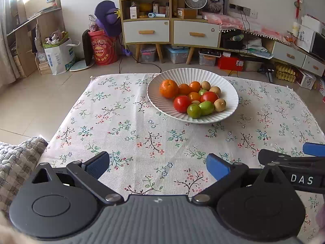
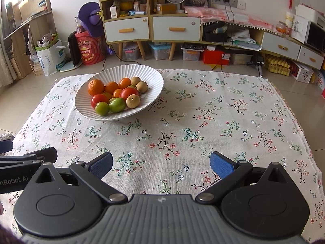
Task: Organize fruits
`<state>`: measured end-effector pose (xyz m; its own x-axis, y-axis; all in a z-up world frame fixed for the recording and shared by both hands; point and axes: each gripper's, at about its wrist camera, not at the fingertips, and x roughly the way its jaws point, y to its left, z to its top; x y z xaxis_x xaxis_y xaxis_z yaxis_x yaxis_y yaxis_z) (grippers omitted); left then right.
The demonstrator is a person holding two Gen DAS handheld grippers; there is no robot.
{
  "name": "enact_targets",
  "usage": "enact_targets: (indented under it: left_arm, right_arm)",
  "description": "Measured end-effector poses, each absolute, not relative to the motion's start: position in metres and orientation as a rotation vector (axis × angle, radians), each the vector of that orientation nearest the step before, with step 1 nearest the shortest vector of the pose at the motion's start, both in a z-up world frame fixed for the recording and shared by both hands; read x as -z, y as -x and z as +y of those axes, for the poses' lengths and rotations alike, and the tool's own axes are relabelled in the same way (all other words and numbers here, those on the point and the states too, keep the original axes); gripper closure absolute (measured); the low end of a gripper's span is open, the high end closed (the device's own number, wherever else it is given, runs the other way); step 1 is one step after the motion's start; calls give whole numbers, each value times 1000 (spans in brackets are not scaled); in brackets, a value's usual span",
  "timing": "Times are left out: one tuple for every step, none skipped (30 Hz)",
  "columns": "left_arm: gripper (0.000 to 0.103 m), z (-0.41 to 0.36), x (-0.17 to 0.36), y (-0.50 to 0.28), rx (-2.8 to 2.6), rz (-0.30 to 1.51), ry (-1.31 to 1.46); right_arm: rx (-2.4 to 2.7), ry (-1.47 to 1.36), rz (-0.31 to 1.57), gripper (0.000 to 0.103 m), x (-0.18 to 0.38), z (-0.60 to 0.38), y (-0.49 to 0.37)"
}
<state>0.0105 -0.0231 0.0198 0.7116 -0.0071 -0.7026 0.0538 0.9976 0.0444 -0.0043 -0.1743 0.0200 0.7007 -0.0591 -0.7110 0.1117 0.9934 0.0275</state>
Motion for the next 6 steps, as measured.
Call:
enact_targets:
  left_arm:
    - [8,-23,-20,-11,32,779,-62]
    - [8,-22,-20,-11,30,778,-61]
    - [8,-22,-20,-11,29,778,-62]
    - [8,-22,-19,-11,28,778,-63]
    - [8,-22,-19,-11,28,777,-63]
    - [8,-22,-18,-11,29,778,-65]
  right_arm:
    - [94,-70,789,1,-20,-174,4]
    - [93,-71,788,1,-20,-174,4]
    - [92,-70,787,1,-20,-174,5]
    - [92,-68,787,1,-19,-174,5]
    - [91,-66,786,1,-19,-174,4]
    - [95,-59,784,1,-19,-174,4]
